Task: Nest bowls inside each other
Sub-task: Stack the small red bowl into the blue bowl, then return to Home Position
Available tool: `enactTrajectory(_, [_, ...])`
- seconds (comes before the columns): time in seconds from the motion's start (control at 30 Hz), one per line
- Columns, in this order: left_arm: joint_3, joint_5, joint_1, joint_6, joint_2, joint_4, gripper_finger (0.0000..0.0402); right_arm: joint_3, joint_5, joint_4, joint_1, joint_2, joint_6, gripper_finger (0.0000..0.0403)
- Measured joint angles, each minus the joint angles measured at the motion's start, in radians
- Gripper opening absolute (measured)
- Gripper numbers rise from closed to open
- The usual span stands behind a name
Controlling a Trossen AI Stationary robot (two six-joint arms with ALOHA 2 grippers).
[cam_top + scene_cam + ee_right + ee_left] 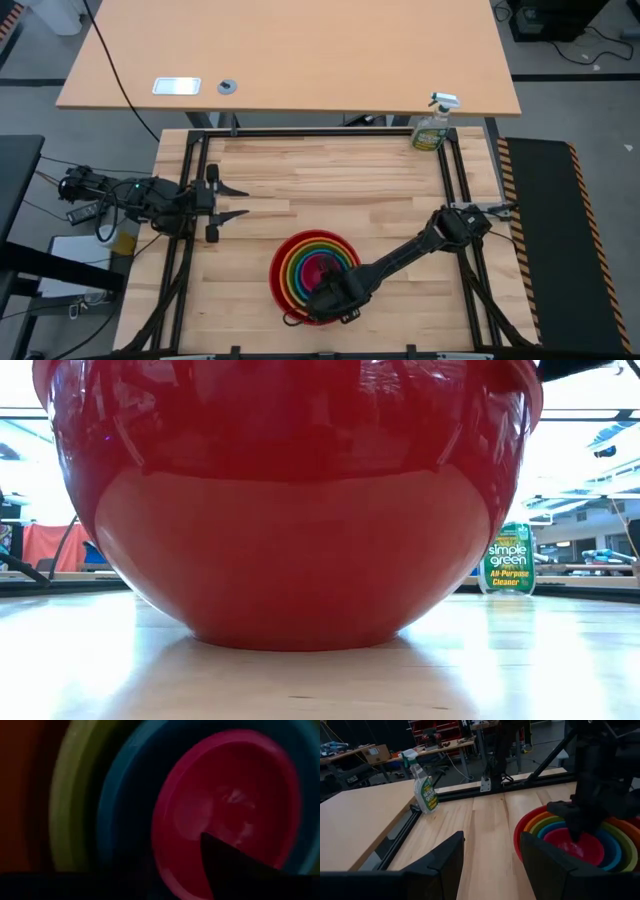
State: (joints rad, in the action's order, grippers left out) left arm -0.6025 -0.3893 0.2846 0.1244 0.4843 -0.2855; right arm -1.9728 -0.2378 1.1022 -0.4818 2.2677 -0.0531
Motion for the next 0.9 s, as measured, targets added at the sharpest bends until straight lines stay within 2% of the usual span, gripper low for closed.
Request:
enactTrajectory(0.2, [0.0,0.0,0.0,0.001,0.0,-0.001,0.0196,-0.14,0.006,0.095,0.013,0.0,-0.032,0.0207])
enactTrajectory(0.33, [0.0,0.0,0.0,0.001,0.0,-0.002,0.0196,-0.23,-0.058,0.236,0.012,-0.002,-0.143,0.0209])
enactTrajectory(0.5, [0.0,0.0,0.0,-0.001,0.0,-0.004,0.0196,-0.221,-0.067,0.271,0.019,-0.031,-0.22,0.0201])
enactTrajectory(0.7, [0.0,0.0,0.0,-0.007,0.0,-0.005,0.0196,-0.073,-0.072,0.228,0.033,-0.132,-0.264,0.0185])
enactTrajectory(0.9, [0.0,0.0,0.0,-0.032,0.0,-0.022,0.0196,0.291,-0.105,-0.121,0.058,-0.409,-0.271,0.0168])
